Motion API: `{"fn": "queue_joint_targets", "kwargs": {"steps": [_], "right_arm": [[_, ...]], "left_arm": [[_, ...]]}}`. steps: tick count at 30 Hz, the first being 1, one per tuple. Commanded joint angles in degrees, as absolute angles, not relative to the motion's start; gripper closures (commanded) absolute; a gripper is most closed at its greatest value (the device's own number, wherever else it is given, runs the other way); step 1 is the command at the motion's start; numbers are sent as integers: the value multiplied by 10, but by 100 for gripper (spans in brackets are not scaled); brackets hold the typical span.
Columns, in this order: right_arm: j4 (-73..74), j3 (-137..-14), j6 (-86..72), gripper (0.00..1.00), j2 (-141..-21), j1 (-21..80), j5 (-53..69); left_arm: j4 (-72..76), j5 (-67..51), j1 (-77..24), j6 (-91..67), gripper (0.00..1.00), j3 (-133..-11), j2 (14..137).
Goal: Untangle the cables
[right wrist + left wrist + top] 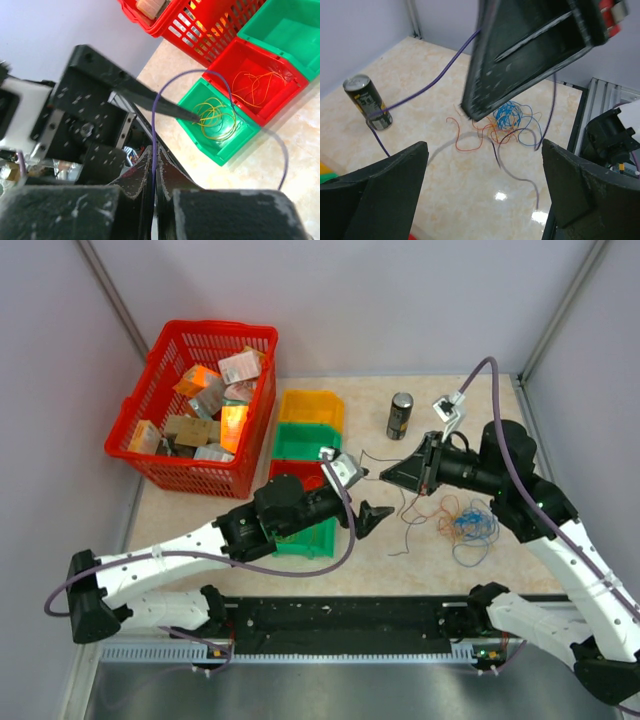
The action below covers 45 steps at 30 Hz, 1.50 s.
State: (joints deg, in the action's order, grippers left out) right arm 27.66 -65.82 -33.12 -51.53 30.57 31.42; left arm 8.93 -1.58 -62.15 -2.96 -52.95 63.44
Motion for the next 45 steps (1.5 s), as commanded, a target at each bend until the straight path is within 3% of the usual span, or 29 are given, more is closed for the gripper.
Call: {"fn": "queue_joint_targets", "kwargs": {"steps": [1, 6, 9, 16, 20, 24, 25, 39, 42, 45], "right_arm": [[271, -696, -346, 100, -517, 301, 309], [271, -697, -384, 100, -526, 301, 279], [271, -697, -399, 100, -528, 301, 291], [274, -679, -406, 100, -508, 301, 296], [276, -672, -401, 100, -506, 301, 302], [277, -678, -396, 100, -512, 302, 315], [277, -679, -395, 100, -514, 301, 321], [312, -699, -355, 100, -524, 302, 357], [315, -703, -350, 100, -526, 302, 373], [318, -706, -343, 100, -526, 302, 384]], "left_arm": [[113, 102, -684, 19, 2, -567, 656], [160, 167, -737, 29, 8, -577, 703], [138, 216, -741, 21, 17, -614, 743], [147, 424, -745, 54, 22, -644, 783], [163, 439, -750, 67, 21, -621, 769], [164, 436, -750, 71, 1, -608, 755], [163, 435, -750, 75, 1, -606, 754], [171, 417, -730, 171, 2, -602, 740], [137, 334, -712, 178, 4, -600, 726], [127, 207, -704, 192, 18, -583, 699]]}}
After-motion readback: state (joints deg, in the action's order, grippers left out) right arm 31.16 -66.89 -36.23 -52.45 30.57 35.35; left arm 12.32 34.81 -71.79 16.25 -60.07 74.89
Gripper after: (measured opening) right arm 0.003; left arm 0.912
